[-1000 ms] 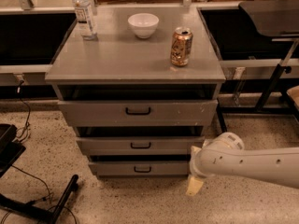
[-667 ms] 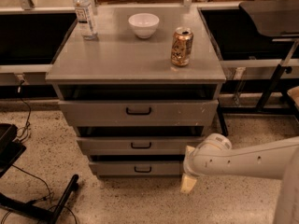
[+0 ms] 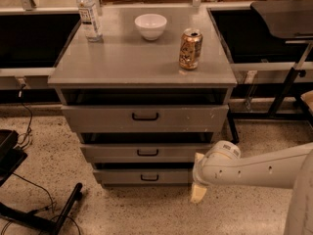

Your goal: Open bottom drawer

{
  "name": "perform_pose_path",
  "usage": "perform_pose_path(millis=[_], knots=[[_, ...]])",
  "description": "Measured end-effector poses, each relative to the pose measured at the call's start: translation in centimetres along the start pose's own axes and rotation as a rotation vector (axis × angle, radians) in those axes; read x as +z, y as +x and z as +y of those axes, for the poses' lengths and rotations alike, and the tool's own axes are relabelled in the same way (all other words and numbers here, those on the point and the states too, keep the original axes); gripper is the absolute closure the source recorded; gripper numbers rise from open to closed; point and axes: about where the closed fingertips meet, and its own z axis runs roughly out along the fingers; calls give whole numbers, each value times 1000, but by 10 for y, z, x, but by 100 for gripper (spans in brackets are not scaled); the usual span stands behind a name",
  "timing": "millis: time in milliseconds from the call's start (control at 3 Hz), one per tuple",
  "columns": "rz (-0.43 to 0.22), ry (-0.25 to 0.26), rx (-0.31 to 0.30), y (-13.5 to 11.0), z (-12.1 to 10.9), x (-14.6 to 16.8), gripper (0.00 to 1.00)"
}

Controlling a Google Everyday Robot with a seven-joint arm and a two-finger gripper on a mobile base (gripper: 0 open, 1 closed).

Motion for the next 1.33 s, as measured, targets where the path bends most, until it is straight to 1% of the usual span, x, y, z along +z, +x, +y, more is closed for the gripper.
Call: perform_pose_path(millis=[333,667,1000,1333], knots=[[10,-39,-48,-7,11,35,0],[27,-84,-100,-10,30,86,0],[40,-86,-169,-11,35,129,0],[35,-89,-187,-12,33,167,0]])
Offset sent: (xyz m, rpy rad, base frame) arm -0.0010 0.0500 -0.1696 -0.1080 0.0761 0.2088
